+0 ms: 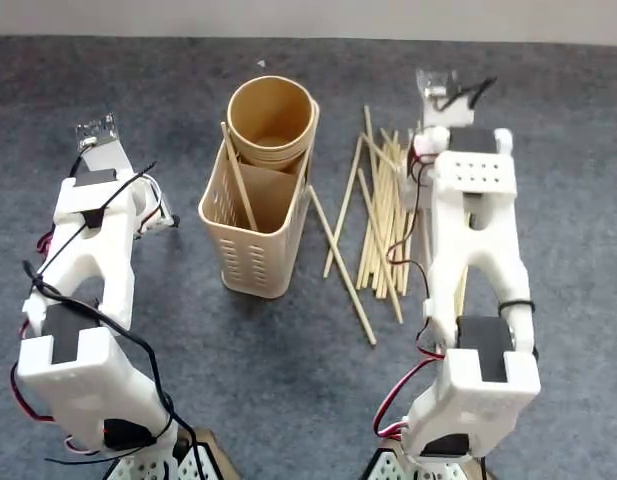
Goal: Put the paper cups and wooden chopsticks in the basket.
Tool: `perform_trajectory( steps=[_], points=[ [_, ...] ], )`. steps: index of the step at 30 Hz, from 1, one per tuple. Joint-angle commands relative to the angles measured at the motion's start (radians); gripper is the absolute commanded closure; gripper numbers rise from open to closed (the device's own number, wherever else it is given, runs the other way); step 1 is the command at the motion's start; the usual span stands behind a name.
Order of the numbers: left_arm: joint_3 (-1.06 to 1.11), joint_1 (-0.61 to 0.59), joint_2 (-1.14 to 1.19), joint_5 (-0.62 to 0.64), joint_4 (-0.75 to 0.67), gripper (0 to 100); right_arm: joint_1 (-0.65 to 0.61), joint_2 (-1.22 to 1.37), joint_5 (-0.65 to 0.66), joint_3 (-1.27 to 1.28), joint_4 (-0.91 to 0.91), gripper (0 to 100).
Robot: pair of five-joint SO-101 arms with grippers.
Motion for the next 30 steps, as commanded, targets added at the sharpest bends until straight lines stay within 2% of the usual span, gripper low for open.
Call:
perform_trajectory(
  steps=[1, 3, 5, 11, 14, 20, 26, 30],
  points=[
    [-0.002, 0.015, -0.005, -0.008, -0.009, 78, -0.008, -0.033, 0.063, 0.025, -0.002, 98.4],
    [-0.004, 0.015, -0.005, -0.008, -0.009, 78, -0.005, 0.012, 0.068, 0.114, -0.070, 98.4],
    [-0.004, 0.016, -0.005, -0.008, -0.009, 78, 0.002, 0.012, 0.064, 0.091, -0.070, 98.4],
    [-0.004, 0.016, -0.005, -0.008, -0.009, 78, -0.025, -0.137, 0.038, -0.367, 0.205, 98.4],
    [-0.004, 0.016, -0.005, -0.008, -0.009, 78, -0.036, -0.116, 0.044, -0.404, 0.266, 98.4],
    [-0.004, 0.016, -0.005, -0.008, -0.009, 78, -0.030, -0.025, 0.041, -0.317, 0.200, 98.4],
    [-0.004, 0.016, -0.005, -0.008, -0.009, 78, -0.085, -0.111, 0.038, -0.621, 0.257, 98.4],
    [-0.004, 0.016, -0.005, -0.008, -0.009, 78, -0.119, -0.110, -0.011, -0.727, 0.214, 98.4]
  ],
)
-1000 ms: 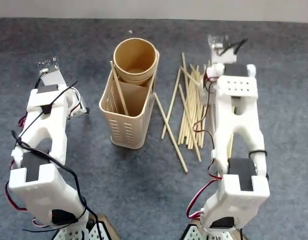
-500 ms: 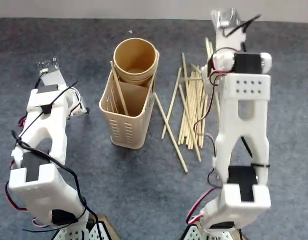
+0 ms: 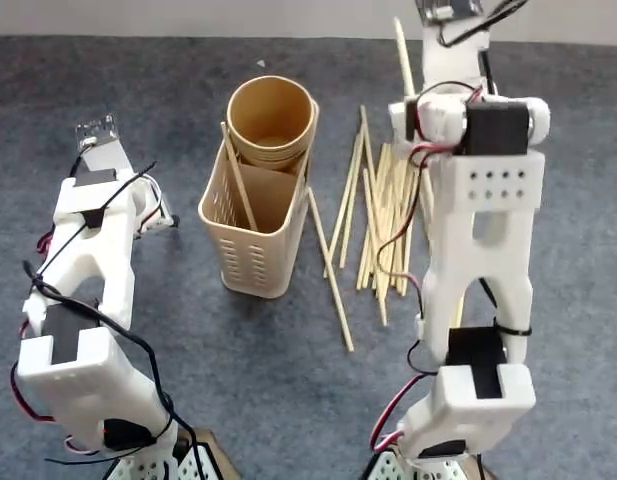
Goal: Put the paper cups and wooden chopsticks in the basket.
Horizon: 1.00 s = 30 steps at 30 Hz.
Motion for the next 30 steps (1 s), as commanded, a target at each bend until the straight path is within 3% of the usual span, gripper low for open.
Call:
perform_trajectory(
  steps=[1, 7, 19, 26, 30],
  points=[
    [-0.004, 0.016, -0.005, -0.008, -0.009, 78, -0.018, -0.051, -0.044, -0.104, -0.062, 98.4],
    [-0.002, 0.010, -0.005, -0.008, -0.009, 78, -0.041, -0.054, -0.057, -0.114, -0.237, 99.4],
    [-0.012, 0.015, -0.005, -0.008, -0.009, 78, -0.145, -0.081, -0.061, -0.116, -0.271, 99.4],
    [-0.012, 0.016, -0.005, -0.008, -0.009, 78, -0.096, -0.088, -0.094, -0.110, -0.266, 99.4],
    [-0.007, 0.016, -0.005, -0.008, -0.009, 78, 0.007, -0.094, -0.133, -0.119, -0.265, 99.4]
  ],
)
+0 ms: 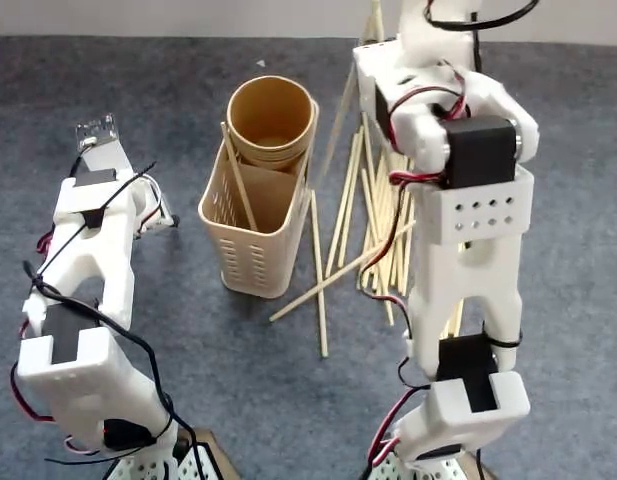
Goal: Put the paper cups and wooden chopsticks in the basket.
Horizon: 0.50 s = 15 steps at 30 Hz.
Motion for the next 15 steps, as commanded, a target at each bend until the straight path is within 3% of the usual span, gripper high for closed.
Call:
perform_trajectory(
  steps=[1, 15],
  points=[
    [-0.008, 0.016, -0.005, -0.008, -0.009, 78, 0.081, -0.056, -0.044, -0.047, -0.016, 99.4],
    [-0.005, 0.025, -0.005, -0.008, -0.018, 78, -0.116, -0.101, -0.009, -0.122, -0.015, 99.4]
  ],
)
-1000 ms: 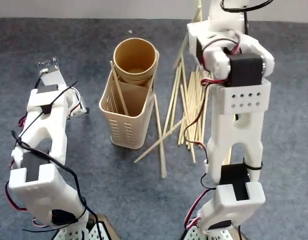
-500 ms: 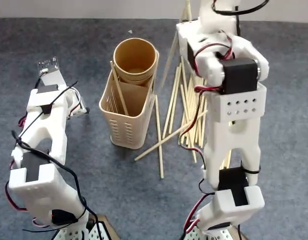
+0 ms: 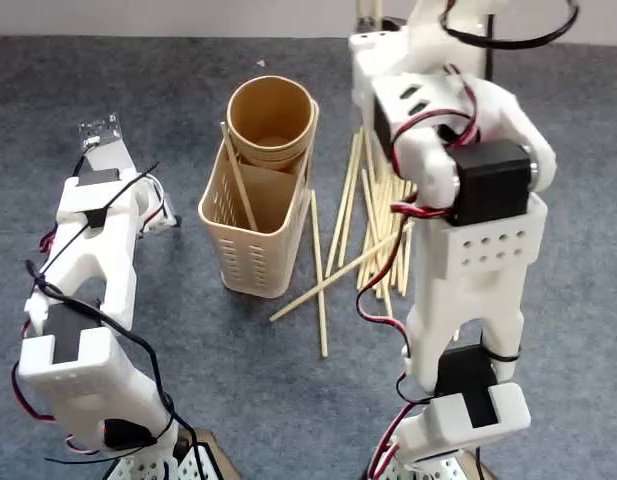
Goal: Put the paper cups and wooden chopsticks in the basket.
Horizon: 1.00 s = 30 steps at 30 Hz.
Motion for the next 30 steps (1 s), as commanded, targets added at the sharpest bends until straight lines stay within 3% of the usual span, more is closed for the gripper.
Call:
perform_trajectory(
  steps=[1, 18, 24, 27, 30],
  points=[
    [-0.004, 0.016, -0.005, -0.008, -0.029, 78, -0.018, -0.045, 0.015, -0.044, -0.016, 99.4],
    [-0.004, 0.016, -0.005, -0.008, -0.032, 78, -0.170, -0.027, -0.029, -0.237, 0.108, 99.4],
    [-0.002, 0.016, -0.005, -0.008, -0.026, 78, -0.255, 0.084, -0.038, -0.188, -0.044, 99.4],
    [0.004, 0.015, -0.005, -0.009, -0.031, 78, -0.300, 0.114, 0.017, -0.189, -0.084, 99.4],
    [0.004, 0.015, -0.005, -0.009, -0.032, 78, -0.351, 0.065, 0.037, -0.259, 0.036, 99.5]
  ],
)
